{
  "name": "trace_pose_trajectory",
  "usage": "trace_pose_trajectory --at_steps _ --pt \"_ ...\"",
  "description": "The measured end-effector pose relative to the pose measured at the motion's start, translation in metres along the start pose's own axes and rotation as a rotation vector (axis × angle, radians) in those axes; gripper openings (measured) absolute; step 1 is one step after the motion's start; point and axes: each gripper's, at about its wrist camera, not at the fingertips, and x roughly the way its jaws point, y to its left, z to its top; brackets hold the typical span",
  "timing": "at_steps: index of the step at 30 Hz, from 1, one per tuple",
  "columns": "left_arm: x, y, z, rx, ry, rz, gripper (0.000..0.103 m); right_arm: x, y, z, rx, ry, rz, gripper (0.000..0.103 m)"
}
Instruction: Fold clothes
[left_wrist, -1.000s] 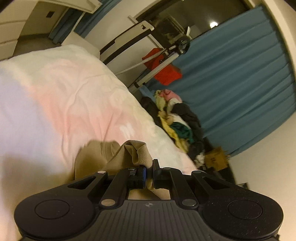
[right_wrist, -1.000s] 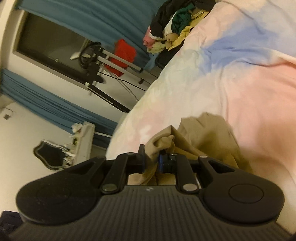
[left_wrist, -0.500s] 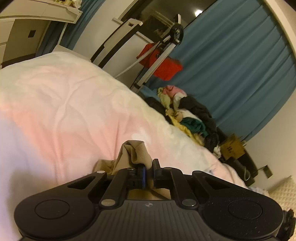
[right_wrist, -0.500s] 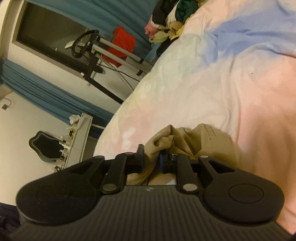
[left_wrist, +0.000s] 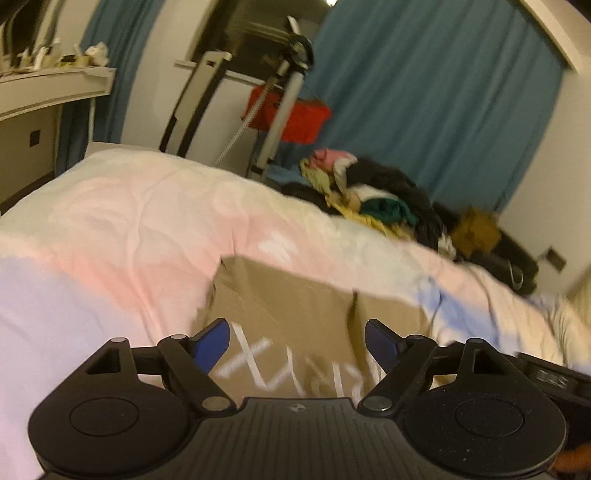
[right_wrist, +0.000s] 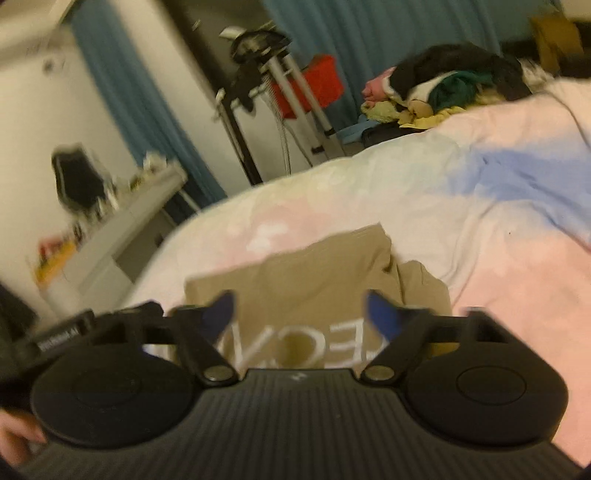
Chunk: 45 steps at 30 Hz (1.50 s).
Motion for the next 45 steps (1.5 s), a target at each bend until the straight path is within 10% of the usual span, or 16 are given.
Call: trace_pose_trajectory --at_steps 3,14,32,42,45 --pt "0.013 -0.004 -0.006 0.048 0.023 0.033 0.082 0.014 0.002 -0.001 -0.044 0.025 -0.027 0.039" --pt "0.074 0.020 -0.005 0.048 0.093 0.137 0.081 0.099 -0.010 -0.002 -0.129 0.047 -0.169 0.033" --pt "-0.006 -0.012 -0.042 0.053 0.141 0.108 0.078 0.017 0.023 -0.044 -0.175 0.095 -0.176 0.034" --pt "-0.067 0.000 -0.049 -0.172 0.122 -0.018 0.082 -0.043 0.032 -0.054 0.000 0.062 -0.040 0.038" --pt "-0.063 0.011 -0.056 -0.281 0.167 -0.088 0.082 -0.048 0.024 -0.059 0.132 0.078 0.047 0.067"
